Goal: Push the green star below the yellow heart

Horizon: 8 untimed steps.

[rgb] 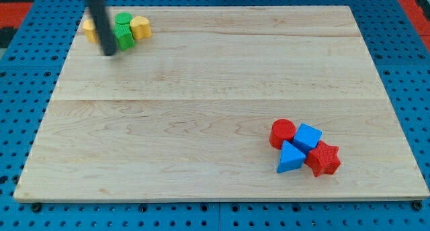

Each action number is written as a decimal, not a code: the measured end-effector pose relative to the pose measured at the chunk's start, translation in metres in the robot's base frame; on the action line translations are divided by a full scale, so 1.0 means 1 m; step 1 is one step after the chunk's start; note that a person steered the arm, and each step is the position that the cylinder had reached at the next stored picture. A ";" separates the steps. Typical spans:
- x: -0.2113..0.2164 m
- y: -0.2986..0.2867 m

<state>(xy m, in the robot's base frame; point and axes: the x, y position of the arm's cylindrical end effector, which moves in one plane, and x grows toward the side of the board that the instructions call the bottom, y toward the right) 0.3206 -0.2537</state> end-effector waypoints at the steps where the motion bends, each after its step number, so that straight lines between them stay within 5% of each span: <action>1: -0.009 -0.050; 3: -0.018 0.003; 5: -0.007 0.121; 8: -0.034 0.122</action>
